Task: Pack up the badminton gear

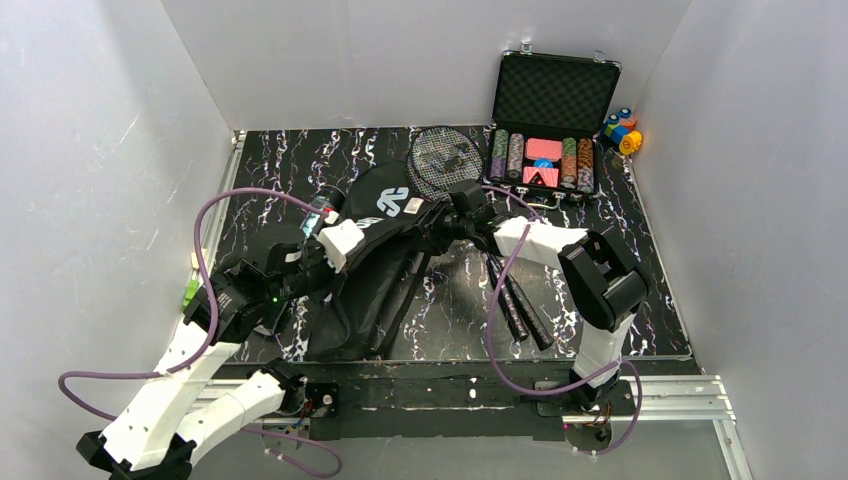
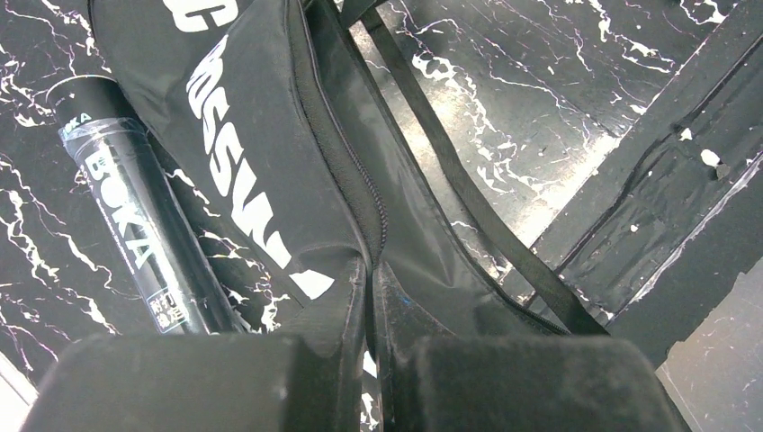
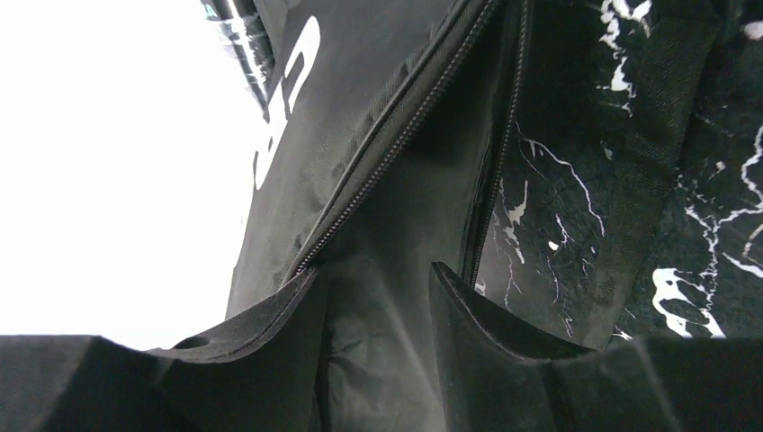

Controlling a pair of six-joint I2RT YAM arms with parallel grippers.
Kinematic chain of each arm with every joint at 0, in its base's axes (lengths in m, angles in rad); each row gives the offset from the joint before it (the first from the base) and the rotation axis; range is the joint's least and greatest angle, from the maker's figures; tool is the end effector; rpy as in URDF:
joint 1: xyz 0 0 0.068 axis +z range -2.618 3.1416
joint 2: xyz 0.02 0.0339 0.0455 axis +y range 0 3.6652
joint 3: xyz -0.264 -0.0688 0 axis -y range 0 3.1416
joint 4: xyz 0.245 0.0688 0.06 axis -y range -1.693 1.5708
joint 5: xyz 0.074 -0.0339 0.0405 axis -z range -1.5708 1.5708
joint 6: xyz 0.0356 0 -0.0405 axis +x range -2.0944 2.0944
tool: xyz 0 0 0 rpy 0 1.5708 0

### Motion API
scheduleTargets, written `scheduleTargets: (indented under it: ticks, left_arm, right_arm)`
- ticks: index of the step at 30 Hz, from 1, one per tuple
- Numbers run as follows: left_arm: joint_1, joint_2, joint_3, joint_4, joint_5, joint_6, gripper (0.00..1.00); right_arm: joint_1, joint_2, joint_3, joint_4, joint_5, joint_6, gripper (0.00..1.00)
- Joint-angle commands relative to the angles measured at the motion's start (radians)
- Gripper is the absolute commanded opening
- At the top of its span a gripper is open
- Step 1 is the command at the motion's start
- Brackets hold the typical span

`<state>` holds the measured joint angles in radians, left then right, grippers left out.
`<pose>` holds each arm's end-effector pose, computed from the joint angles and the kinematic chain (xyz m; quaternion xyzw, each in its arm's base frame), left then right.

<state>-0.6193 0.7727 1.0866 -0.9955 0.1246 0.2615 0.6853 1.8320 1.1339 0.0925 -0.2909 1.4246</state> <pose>0.1036 -0.0793 0.3616 0.4083 0.8036 -0.1317 0.4124 0.3058 0.2632 0.1955 0.2539 0.8415 0.4628 0.1148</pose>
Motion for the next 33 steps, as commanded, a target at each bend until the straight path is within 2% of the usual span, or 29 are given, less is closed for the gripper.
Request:
scheduleTargets:
  ticks: [1, 8, 22, 33]
  left_arm:
    - [0.002, -0.008, 0.03, 0.003, 0.036, -0.007, 0.0]
    - [0.002, -0.007, 0.029, 0.004, 0.043, -0.006, 0.0]
    - [0.001, 0.0, 0.048, 0.001, 0.051, -0.009, 0.0]
    - [0.001, 0.005, 0.063, 0.002, 0.055, -0.009, 0.0]
  right_arm:
    - [-0.017, -0.078, -0.059, 0.108, 0.004, 0.035, 0.53]
    - [-0.056, -0.157, -0.16, 0.125, 0.034, 0.05, 0.53]
    - [-0.058, 0.035, 0.058, 0.084, 0.015, 0.053, 0.54]
    - [-0.052, 0.074, 0.048, 0.075, 0.021, 0.069, 0.51]
